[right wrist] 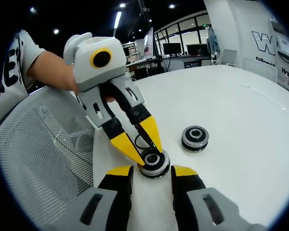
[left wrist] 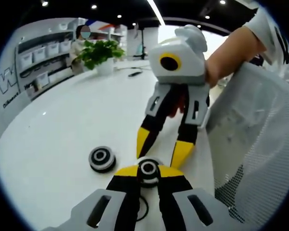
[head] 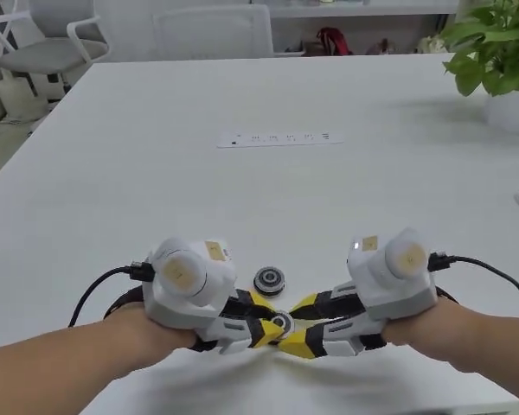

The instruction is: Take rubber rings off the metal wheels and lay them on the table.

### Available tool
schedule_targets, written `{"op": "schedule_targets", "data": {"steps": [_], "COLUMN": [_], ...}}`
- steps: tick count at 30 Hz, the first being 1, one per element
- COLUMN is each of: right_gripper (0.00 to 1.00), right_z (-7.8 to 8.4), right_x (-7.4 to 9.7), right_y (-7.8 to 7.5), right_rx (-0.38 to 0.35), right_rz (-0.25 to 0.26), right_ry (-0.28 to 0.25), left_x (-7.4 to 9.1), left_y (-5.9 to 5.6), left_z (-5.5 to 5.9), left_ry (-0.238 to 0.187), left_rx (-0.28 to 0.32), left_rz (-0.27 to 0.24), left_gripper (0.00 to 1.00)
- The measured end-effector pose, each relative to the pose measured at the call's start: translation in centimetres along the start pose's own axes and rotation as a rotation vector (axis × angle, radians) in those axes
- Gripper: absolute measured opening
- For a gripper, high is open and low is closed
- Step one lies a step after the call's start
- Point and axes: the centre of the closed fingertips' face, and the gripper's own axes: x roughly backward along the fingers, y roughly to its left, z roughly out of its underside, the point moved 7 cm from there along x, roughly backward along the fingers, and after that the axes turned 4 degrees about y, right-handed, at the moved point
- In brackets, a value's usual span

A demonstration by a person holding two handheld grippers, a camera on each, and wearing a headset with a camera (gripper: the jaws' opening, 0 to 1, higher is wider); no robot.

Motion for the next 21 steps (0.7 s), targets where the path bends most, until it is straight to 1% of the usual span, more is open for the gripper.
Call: {"op": "schedule_targets", "data": {"steps": [3, 6, 8, 11, 19, 21], "right_gripper": [0.28, 0.27, 0.24, 0.24, 0.23, 0.22], "right_z": [-0.09, -0.13, -0.14, -0.06, 0.02, 0.13], "right_x": [-0.14, -0.17, -0.11, -0.08, 0.06, 0.09], "right_y": [0.18, 0.11, -0.02, -0.01, 0.06, 0.07], "right_rx": [0.016, 0.016, 0.014, 0.013, 0.062, 0.08], "right_rz": [0.001, 0.01, 0.022, 0.023, 0.031, 0.034], "right_ry": [0.0, 0.0, -0.004, -0.008, 0.0, 0.011], "left_x": [-0.04, -0.04, -0.03, -0.05, -0.09, -0.09], "left_y": [-0.06, -0.07, -0.11, -0.13, -0.13, -0.12], "left_z": [0.02, 0.04, 0.02, 0.02, 0.05, 0.07], "left_ry": [-0.003, -0.003, -0.003, -0.005, -0.01, -0.011], "left_rx": [0.003, 0.004, 0.003, 0.004, 0.008, 0.009], "left_rz": [-0.006, -0.009, -0.01, -0.011, -0.015, -0.015], "left_gripper": [0.14, 0.14, 0.14, 0.14, 0.14, 0.14]}}
